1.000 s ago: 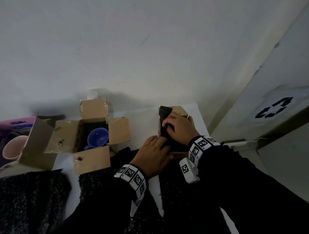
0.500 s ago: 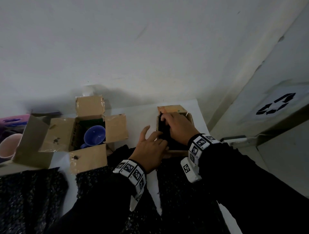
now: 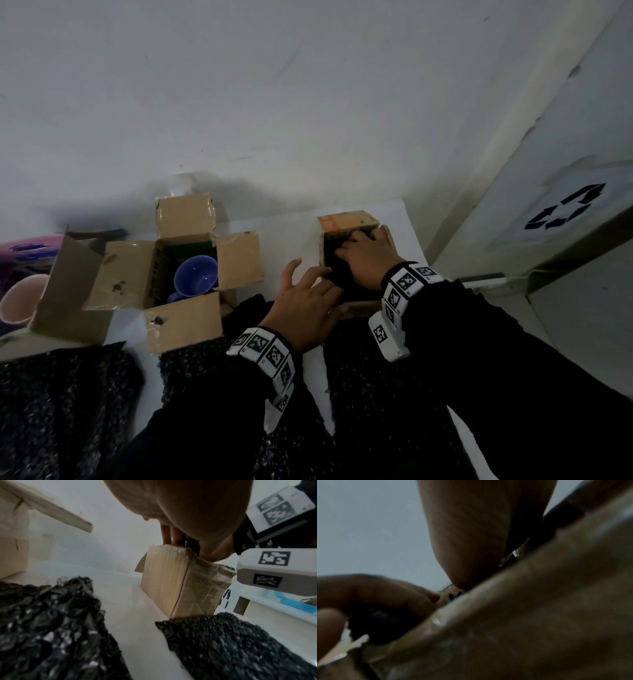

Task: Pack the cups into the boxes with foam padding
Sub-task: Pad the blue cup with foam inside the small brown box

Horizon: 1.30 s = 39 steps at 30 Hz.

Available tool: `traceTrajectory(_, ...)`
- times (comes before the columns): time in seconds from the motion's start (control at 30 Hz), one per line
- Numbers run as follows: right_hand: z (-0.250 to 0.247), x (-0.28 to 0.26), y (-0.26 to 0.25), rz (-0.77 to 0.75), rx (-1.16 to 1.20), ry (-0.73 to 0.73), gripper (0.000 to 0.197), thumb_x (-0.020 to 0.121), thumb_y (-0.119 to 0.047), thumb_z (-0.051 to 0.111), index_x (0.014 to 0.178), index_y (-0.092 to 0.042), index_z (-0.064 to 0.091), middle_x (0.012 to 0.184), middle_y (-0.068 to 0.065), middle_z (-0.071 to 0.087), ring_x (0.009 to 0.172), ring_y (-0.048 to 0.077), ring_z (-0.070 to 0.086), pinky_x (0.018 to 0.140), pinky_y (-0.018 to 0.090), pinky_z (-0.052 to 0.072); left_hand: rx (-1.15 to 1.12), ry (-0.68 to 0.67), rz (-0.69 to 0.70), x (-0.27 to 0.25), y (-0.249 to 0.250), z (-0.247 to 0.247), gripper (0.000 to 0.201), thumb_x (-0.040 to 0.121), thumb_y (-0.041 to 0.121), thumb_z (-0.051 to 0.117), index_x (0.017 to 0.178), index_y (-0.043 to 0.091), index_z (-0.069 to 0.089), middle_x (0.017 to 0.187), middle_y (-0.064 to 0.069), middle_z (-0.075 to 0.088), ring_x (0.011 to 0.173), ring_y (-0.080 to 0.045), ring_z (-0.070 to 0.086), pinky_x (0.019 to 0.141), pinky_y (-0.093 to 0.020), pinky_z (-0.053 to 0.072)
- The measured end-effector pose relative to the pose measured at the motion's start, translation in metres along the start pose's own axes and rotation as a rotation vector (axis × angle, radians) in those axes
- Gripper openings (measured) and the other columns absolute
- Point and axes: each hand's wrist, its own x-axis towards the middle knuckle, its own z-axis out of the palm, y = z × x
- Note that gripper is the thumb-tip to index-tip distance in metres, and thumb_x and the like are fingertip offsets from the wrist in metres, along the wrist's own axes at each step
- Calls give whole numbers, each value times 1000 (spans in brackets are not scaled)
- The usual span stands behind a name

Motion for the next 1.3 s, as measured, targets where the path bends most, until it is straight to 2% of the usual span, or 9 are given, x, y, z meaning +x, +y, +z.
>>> traceTrajectory(0.2,12,-34,6,38,278,304,45,75,-14,44,116,-17,63,115,3,62,111,28,51,109,51,26,-239,207,-119,12,-20,-12,36,91,19,38,121,21,57,123,3,59,118,-19,51,97,-36,30)
traceTrajectory(0.4,30,-63,-4,-31,220,247,63,83,-40,27,142,-27,47,145,-5,48,136,23,35,111,44,19,92,-190,-93,41,-30,-16,72,79,11,44,145,37,34,151,1,33,141,-29,23,110,-48,15)
traceTrajectory(0.53,34,-67,-4,-53,205,264,71,86,-72,24,137,-31,52,138,-4,52,129,24,38,109,47,25,206,-241,-69,50,-29,-15,56,77,18,54,131,34,51,144,0,41,139,-31,24,111,-52,11)
traceTrajectory(0.63,47,-70,-12,-87,192,364,58,89,-63,37,126,-26,60,123,-2,60,114,27,50,96,48,37,258,-196,-45,48,-29,-9,43,74,21,54,116,27,61,121,4,58,127,-29,40,105,-50,20)
traceTrajectory(0.73,55,-72,-22,-28,213,424,43,92,-54,38,121,-30,59,116,2,62,103,29,54,90,45,37,238,-116,-45,45,-34,-3,55,70,22,61,124,31,55,111,3,60,117,-31,46,100,-55,22)
traceTrajectory(0.87,56,-71,-29,47,223,369,52,91,-58,29,126,-28,54,122,2,62,107,29,52,94,43,29,267,-150,10,51,-36,-4,54,72,23,64,122,44,56,111,4,58,118,-31,42,100,-57,17)
traceTrajectory(1.03,57,-73,-29,37,280,468,44,93,-49,37,119,-23,62,123,-6,62,113,22,49,96,40,21,265,-44,85,55,-43,-3,42,72,8,69,103,37,64,110,7,62,115,-31,47,99,-54,22)
traceTrajectory(1.17,60,-74,-36,18,341,545,32,93,-40,42,118,-28,59,117,-11,63,110,19,48,95,40,24,212,90,257,44,-51,5,40,81,4,52,110,29,63,118,2,62,114,-30,51,96,-49,30)
traceTrajectory(1.3,60,-72,-38,61,336,592,32,89,-39,48,116,-27,60,102,-8,67,110,19,48,95,40,22,199,102,283,43,-57,9,29,76,7,72,96,27,68,110,1,64,110,-26,53,97,-45,33)
